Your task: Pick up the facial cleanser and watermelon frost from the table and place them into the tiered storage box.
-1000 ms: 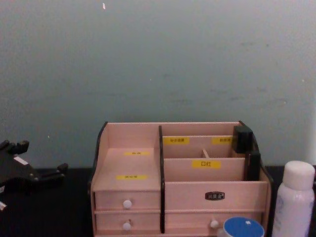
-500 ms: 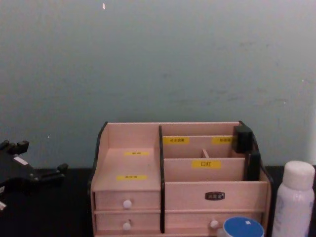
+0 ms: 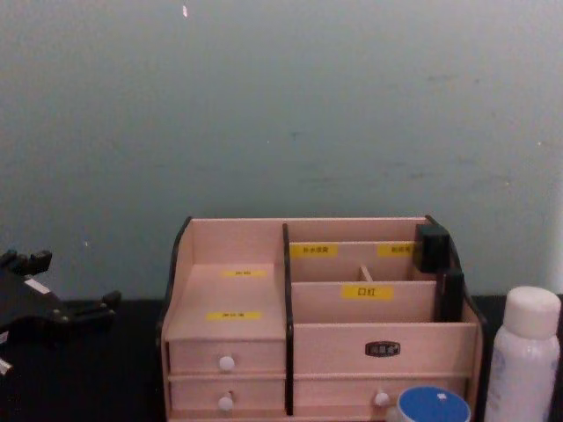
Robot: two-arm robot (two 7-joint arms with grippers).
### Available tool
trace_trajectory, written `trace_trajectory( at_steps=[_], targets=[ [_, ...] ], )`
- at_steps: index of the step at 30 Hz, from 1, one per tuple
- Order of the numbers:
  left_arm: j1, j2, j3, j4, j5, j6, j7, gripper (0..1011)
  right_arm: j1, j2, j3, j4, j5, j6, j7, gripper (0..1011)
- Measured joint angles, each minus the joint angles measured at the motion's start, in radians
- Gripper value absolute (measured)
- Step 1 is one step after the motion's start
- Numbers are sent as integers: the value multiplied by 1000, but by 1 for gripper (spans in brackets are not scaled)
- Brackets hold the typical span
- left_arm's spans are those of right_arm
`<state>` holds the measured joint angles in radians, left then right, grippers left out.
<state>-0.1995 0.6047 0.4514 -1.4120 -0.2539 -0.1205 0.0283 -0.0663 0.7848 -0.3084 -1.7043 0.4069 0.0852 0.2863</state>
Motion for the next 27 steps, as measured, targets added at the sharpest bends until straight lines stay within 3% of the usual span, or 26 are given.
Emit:
trace_trajectory(
  at_steps=[8, 15, 27],
  targets=[
    [0, 0, 0, 0, 0, 0, 0, 1001, 31, -27, -13, 1, 15, 78, 48, 1002],
    [0, 0, 0, 0, 0, 0, 0, 1001, 80, -81, -22, 29, 18, 145, 66, 1002],
    [0, 0, 0, 0, 0, 0, 0, 1001, 149, -148, -35, 81, -9, 176, 94, 1002]
  ],
)
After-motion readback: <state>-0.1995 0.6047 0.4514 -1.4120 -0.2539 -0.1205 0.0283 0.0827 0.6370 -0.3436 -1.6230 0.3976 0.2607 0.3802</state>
